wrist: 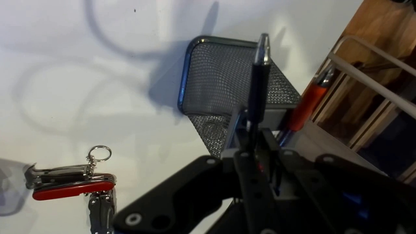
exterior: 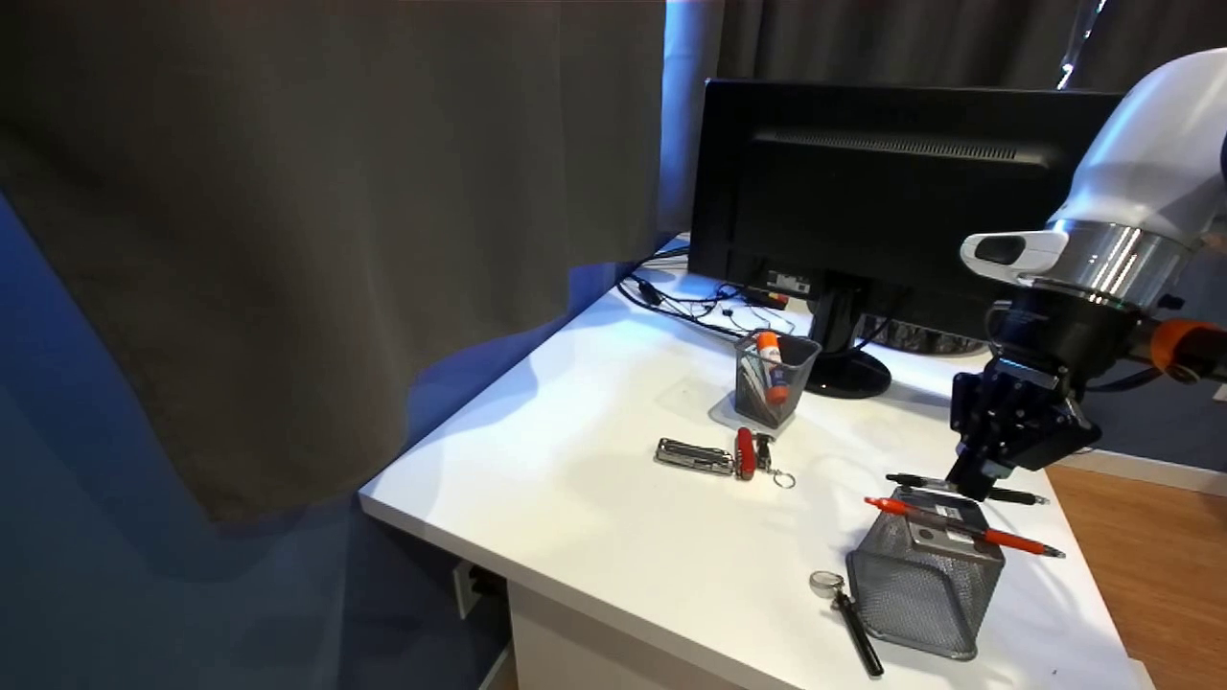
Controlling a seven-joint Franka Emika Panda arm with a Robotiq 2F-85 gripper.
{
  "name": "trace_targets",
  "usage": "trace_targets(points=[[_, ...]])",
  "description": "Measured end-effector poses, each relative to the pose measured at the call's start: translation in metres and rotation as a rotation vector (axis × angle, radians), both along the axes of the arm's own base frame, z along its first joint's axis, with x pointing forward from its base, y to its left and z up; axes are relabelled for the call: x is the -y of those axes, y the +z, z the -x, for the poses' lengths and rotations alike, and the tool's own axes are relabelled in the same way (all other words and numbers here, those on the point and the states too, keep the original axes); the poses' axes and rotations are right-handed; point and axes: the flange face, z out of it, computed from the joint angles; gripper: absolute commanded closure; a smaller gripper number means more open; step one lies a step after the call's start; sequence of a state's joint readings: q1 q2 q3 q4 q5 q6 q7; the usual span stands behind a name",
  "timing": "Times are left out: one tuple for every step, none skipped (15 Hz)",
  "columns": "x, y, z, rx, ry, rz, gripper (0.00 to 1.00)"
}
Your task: Put the red and black pens on the stationary holder to the left
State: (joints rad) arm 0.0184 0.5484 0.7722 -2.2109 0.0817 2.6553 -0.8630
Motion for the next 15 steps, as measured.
trace_targets(points=[[0.0, 0.0003, 0.0006, -0.001, -0.006, 0.003, 0.97], [-0.0001, 0.0004, 0.0013, -0.003, -0.011, 0.005, 0.97], [-0.0002, 0.0004, 0.0019, -0.005, -0.017, 0.007, 0.97], [-0.0004, 0.0005, 0.0025, -0.007, -0.024, 0.01, 0.97], [-0.0007, 0.0005, 0.0031, -0.009, -0.031, 0.011, 0.97], [-0.0013, 0.0004, 0.0039, -0.011, -0.038, 0.013, 0.97], [-0.0021, 0.0004, 0.0047, -0.013, -0.046, 0.015, 0.97], [-0.0032, 0.0004, 0.0057, -0.016, -0.053, 0.017, 0.97], [-0.0043, 0.0004, 0.0069, -0.019, -0.059, 0.019, 0.97], [-0.0053, 0.0004, 0.0079, -0.022, -0.064, 0.021, 0.97], [-0.0062, 0.0004, 0.0088, -0.024, -0.069, 0.023, 0.97], [-0.007, 0.0003, 0.0097, -0.026, -0.075, 0.025, 0.97], [-0.0077, 0.0002, 0.0104, -0.029, -0.081, 0.027, 0.97], [-0.0081, 0.0003, 0.0105, -0.03, -0.089, 0.028, 0.97], [-0.0083, 0.0004, 0.0104, -0.03, -0.096, 0.028, 0.97]])
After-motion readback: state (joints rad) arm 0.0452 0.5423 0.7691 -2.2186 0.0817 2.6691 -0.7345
